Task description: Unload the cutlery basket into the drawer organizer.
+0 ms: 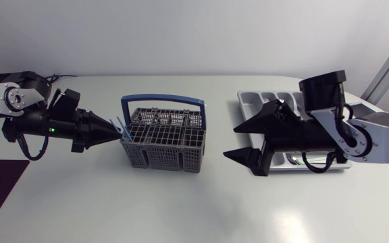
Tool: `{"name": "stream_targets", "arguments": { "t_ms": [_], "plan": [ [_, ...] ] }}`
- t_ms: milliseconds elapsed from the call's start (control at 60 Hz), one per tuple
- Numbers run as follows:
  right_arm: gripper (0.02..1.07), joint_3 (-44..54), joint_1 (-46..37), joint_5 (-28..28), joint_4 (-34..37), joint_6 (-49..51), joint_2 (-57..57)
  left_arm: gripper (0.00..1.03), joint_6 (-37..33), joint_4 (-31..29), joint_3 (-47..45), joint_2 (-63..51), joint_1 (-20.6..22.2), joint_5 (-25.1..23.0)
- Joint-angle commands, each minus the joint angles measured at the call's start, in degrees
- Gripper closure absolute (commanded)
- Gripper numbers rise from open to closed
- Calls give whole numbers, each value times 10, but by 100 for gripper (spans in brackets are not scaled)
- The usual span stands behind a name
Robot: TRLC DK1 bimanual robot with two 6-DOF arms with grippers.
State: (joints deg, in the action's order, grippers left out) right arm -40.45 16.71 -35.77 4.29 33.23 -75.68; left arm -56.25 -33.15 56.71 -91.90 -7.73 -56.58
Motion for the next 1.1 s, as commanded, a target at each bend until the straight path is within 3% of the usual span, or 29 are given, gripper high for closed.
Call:
{"name": "stream_targets", "arguments": {
  "t_ms": [0,183,500,933,1083],
  "plan": [
    [7,18,-1,0,8,-5,18,79,-17,-5,17,-11,5,-10],
    [7,29,-1,0,13,-3,35,96,-17,-4,17,-11,11,-10],
    [7,45,-1,0,14,1,49,97,-14,-3,12,4,7,-10],
    [7,55,0,0,25,3,77,96,26,-6,24,116,-24,-9],
    [7,56,6,5,30,2,99,96,27,-41,35,166,-41,-9]
  ]
}}
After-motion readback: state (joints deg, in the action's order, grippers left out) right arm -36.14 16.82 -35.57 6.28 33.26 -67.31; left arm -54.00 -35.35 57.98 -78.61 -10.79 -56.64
